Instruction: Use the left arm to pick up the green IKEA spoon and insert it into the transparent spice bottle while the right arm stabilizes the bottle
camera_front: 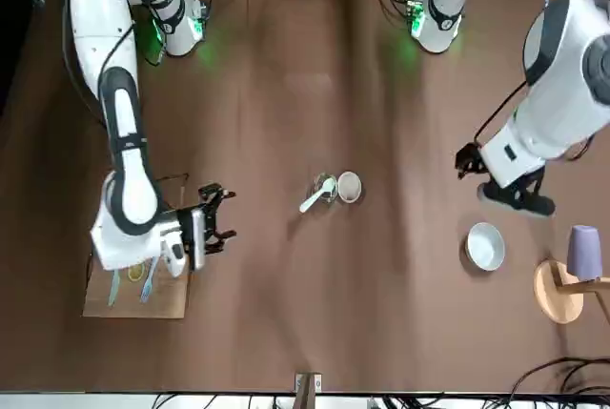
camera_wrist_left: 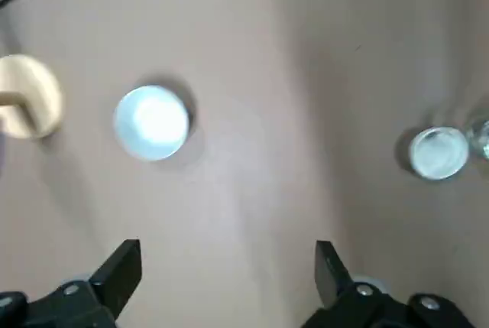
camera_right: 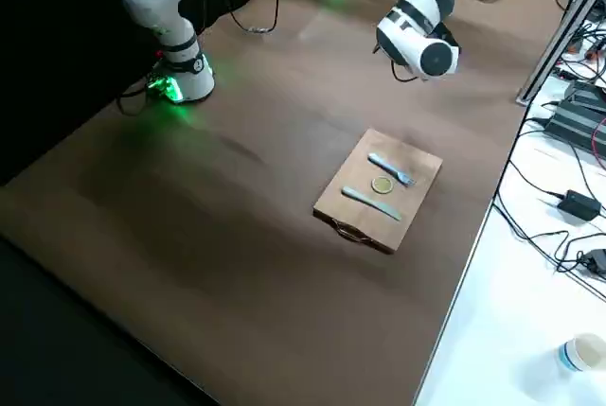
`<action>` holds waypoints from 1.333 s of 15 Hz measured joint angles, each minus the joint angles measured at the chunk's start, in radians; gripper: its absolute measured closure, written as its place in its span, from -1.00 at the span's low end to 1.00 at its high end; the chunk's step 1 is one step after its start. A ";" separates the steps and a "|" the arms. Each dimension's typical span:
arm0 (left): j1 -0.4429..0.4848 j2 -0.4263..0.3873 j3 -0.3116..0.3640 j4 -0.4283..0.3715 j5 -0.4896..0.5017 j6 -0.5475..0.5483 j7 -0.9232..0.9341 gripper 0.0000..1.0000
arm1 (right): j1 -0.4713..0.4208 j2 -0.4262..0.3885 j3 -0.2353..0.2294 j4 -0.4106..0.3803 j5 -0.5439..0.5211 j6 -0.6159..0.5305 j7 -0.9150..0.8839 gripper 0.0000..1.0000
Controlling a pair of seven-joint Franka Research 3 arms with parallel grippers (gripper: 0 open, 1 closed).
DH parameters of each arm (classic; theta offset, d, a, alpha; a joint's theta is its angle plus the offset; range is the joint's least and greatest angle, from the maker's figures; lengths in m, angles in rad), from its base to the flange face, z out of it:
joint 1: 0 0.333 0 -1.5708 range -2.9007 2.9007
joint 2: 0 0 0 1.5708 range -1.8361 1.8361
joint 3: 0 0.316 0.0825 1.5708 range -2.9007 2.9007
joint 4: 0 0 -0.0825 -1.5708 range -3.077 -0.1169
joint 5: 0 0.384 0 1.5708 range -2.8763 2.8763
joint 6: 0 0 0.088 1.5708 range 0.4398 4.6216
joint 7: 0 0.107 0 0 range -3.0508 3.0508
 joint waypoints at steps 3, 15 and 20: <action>0.003 -0.060 0.000 -0.001 0.008 -0.045 0.000 -1.00 | 0.000 0.000 -0.086 0.065 -0.054 -0.041 0.124 -1.00; 0.065 -0.052 0.010 -0.003 -0.051 -0.098 0.001 -1.00 | 0.069 -0.141 -0.252 0.301 -0.401 -0.151 0.890 -1.00; 0.101 -0.051 0.015 0.001 -0.054 -0.089 0.000 -1.00 | 0.066 -0.238 -0.246 0.299 -0.583 -0.154 1.083 -1.00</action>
